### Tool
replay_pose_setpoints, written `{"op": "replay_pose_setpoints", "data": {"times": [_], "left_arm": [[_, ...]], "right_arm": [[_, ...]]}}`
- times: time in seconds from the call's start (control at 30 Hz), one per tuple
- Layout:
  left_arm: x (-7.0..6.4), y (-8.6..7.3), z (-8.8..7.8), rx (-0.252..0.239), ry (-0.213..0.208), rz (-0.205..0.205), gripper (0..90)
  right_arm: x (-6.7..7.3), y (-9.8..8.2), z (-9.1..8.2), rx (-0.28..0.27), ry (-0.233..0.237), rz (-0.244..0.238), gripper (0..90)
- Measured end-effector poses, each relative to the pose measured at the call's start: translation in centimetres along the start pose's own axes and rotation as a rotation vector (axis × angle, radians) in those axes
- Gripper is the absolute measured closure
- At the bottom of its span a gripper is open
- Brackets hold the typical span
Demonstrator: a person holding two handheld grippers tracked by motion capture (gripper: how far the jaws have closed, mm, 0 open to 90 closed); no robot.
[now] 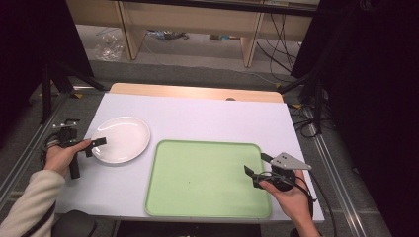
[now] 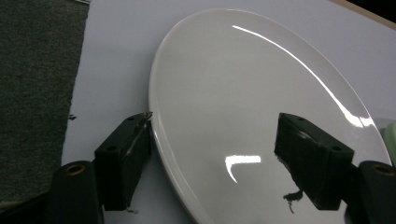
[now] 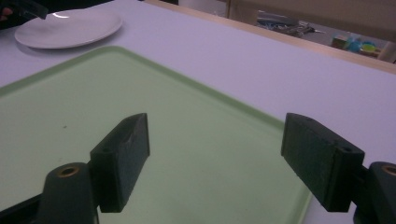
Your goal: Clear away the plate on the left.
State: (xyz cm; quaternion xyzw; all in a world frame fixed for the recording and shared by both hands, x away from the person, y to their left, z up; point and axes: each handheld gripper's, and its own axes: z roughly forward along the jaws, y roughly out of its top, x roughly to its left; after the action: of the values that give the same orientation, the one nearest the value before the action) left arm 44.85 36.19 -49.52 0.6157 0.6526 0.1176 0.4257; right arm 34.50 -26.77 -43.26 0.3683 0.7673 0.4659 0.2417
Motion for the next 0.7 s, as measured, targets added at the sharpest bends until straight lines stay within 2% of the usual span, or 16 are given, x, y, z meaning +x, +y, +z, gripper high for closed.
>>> {"op": "replay_pose_setpoints", "data": {"times": [0.13,0.17,0.27,0.3,0.43,0.63,0.7], "left_arm": [[0.4,-0.1,0.1,0.006,-0.005,-0.027,31.0],[0.4,-0.1,0.1,0.005,-0.006,-0.045,32.9],[0.6,0.0,0.1,0.008,-0.007,-0.043,34.6],[0.6,-0.1,0.1,0.005,-0.006,-0.065,35.8],[0.9,-0.1,0.0,-0.001,-0.016,-0.095,40.5],[1.0,0.0,0.0,0.017,0.004,-0.091,47.6],[1.1,0.1,-0.1,0.023,0.014,-0.091,51.0]], "right_arm": [[0.1,0.0,-0.1,0.019,0.006,0.008,24.5],[0.1,0.0,0.0,0.021,0.006,0.008,24.5],[0.1,0.0,0.0,0.012,-0.001,-0.003,24.5],[0.0,0.0,0.0,0.012,-0.003,-0.004,24.5],[0.1,0.0,0.0,0.012,-0.003,-0.003,24.5],[0.2,0.1,0.0,0.022,0.007,0.010,24.5],[0.2,0.0,0.1,0.010,0.005,0.008,24.5]]}}
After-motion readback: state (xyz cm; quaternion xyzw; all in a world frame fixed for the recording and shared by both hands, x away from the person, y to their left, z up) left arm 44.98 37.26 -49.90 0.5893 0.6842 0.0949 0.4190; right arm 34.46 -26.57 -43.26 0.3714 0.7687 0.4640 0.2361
